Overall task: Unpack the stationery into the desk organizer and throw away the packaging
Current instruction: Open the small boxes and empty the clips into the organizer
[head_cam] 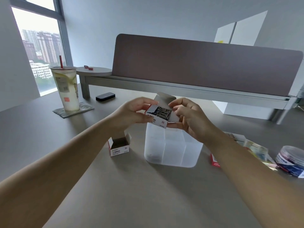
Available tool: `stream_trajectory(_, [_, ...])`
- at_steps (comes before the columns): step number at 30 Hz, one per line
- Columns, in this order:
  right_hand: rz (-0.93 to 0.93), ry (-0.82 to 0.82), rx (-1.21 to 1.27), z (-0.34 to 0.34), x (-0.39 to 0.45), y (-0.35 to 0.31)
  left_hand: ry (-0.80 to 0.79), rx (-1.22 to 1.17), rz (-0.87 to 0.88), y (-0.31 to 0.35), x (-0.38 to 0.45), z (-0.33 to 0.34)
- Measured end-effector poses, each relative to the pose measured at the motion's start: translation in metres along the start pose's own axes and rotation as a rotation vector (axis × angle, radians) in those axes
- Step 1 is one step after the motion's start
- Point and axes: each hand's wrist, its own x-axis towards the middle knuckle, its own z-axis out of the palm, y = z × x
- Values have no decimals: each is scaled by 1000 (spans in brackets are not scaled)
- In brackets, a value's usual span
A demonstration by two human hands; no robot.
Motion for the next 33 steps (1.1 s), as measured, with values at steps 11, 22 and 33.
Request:
stream_trajectory(11, [-129,56,-199,-5,23,18,-21,114,-20,-13,28,-9])
stream_trajectory(22, [-235,83,-509,-1,8,34,16,93,58,-28,25,4])
stream_trajectory(33, [-279,50,-606,5,2,37,23,125,98,-34,17,0])
